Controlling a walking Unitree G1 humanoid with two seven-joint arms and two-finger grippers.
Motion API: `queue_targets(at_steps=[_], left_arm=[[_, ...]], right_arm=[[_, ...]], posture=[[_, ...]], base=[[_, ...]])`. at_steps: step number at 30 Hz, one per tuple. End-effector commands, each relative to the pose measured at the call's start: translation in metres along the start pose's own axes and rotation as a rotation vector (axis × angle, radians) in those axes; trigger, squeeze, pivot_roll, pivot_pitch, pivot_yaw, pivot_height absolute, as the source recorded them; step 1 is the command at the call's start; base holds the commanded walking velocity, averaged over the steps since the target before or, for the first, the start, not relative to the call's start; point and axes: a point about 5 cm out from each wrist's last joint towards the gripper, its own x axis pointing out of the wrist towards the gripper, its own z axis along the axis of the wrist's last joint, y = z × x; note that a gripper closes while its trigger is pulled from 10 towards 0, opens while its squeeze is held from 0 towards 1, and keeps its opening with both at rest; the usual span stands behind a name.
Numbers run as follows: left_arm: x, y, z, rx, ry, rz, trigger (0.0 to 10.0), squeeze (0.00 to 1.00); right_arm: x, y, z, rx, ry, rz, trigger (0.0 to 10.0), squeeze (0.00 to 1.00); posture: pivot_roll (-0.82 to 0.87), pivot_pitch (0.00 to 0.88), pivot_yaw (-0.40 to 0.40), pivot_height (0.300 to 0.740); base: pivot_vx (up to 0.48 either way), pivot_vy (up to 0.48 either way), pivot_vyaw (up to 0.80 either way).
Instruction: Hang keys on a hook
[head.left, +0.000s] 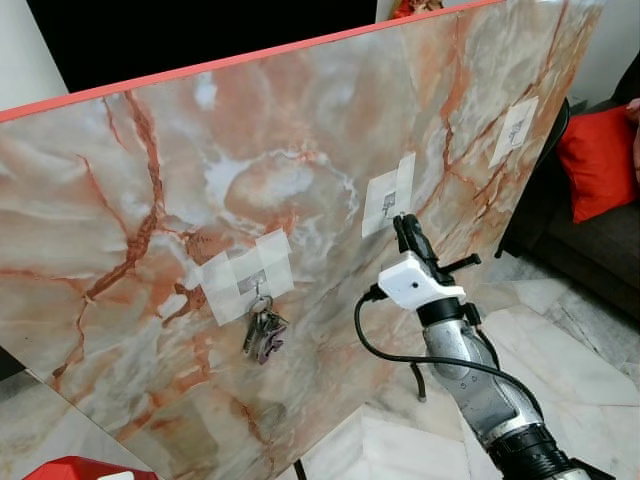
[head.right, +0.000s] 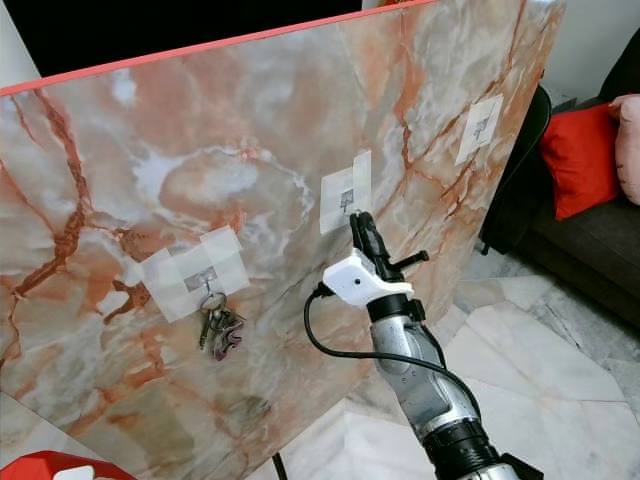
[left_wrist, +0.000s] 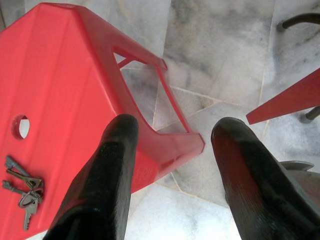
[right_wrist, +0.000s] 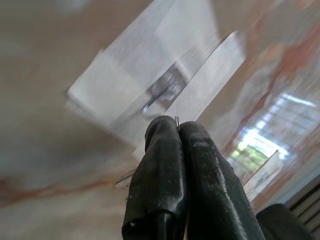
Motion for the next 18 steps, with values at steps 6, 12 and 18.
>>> queue_targets(at_steps=[6,12,18], left_arm=[[-0.0015,-0.0014,-0.0060,-0.010,0.025,-0.001,10.0,0.00],[-0.0013,-0.0014,-0.0053,-0.009,0.021,0.000,10.0,0.00],[-0.0010,-0.0004,-0.0042,-0.011,0.016,0.002,10.0,0.00]], right_arm=[[0.0040,0.0036,0.0018,0.014,0.007,0.018,10.0,0.00],[0.0065,0.0032,0.0047,0.024,-0.008,0.012,10.0,0.00],[0.0062,0.0042,0.0057,0.021,-0.015,0.013,10.0,0.00]], posture=[[0.03,0.000,-0.015,0.740],[0.03,0.000,-0.015,0.740],[0.04,0.000,-0.015,0.740]], base=[[0.000,0.000,0.00],[0.000,0.000,0.00],[0.000,0.000,0.00]])
